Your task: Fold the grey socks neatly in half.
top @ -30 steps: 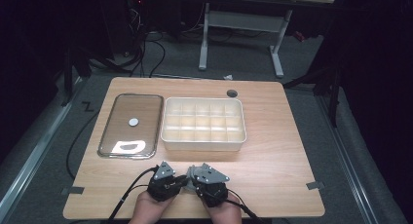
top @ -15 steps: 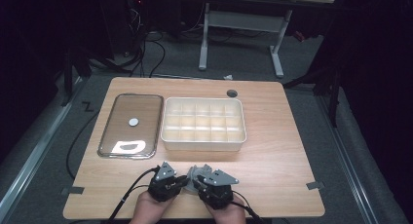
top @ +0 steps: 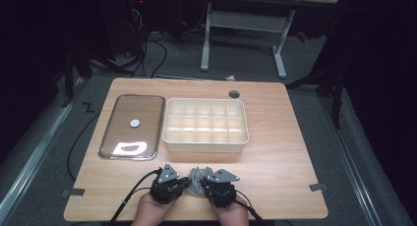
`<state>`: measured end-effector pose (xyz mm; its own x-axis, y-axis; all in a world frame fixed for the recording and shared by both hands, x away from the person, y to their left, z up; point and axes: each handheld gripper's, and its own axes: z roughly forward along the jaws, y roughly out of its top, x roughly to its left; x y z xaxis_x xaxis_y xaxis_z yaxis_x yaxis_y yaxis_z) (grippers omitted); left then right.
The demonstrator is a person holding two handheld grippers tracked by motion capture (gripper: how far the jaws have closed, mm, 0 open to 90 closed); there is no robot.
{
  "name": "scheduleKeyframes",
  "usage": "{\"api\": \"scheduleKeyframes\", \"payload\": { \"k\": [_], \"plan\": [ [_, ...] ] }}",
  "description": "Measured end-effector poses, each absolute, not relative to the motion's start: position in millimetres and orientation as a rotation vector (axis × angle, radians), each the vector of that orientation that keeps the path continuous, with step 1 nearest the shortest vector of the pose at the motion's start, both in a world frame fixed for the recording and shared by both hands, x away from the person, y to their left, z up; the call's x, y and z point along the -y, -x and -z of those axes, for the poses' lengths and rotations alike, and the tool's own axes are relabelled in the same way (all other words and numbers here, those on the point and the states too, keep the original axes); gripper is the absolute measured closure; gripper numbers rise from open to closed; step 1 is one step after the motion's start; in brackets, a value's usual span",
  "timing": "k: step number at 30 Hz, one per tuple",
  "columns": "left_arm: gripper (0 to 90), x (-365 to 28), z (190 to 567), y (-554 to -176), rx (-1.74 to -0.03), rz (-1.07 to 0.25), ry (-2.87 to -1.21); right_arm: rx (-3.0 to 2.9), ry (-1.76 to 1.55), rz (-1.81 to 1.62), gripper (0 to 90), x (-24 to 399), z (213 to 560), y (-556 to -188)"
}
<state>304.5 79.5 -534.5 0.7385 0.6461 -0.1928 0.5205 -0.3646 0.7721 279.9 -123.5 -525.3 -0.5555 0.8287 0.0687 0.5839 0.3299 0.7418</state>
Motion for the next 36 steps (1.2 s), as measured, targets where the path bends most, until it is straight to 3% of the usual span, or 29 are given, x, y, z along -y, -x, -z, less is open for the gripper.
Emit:
{"api": "scheduleKeyframes", "payload": {
  "k": [8, 13, 16, 22, 29, 36],
  "plan": [
    [80.1, -81.3, 531.1, -303.7, -0.881, -0.19, -2.031, -2.286, -1.218, -1.081, 88.0, 117.2, 528.2, -279.1],
    [90.0, -84.1, 499.9, -295.7, -0.803, -0.284, -1.89, -2.288, -1.186, -1.09, 88.6, 115.2, 529.9, -277.5],
    [90.0, -75.8, 496.6, -294.3, -0.779, -0.264, -1.878, -2.289, -1.179, -1.097, 88.7, 115.0, 530.4, -277.3],
    [90.0, -60.7, 513.4, -302.2, -0.821, -0.222, -1.921, -2.301, -1.179, -1.122, 88.8, 118.4, 531.1, -279.2],
    [90.0, -72.4, 531.1, -299.6, -0.824, -0.294, -2.078, -2.308, -1.185, -1.147, 88.5, 122.0, 531.5, -280.2],
    [90.0, -70.4, 532.7, -296.4, -0.794, -0.344, -2.09, -2.309, -1.181, -1.144, 87.9, 121.9, 531.4, -280.5]
  ]
}}
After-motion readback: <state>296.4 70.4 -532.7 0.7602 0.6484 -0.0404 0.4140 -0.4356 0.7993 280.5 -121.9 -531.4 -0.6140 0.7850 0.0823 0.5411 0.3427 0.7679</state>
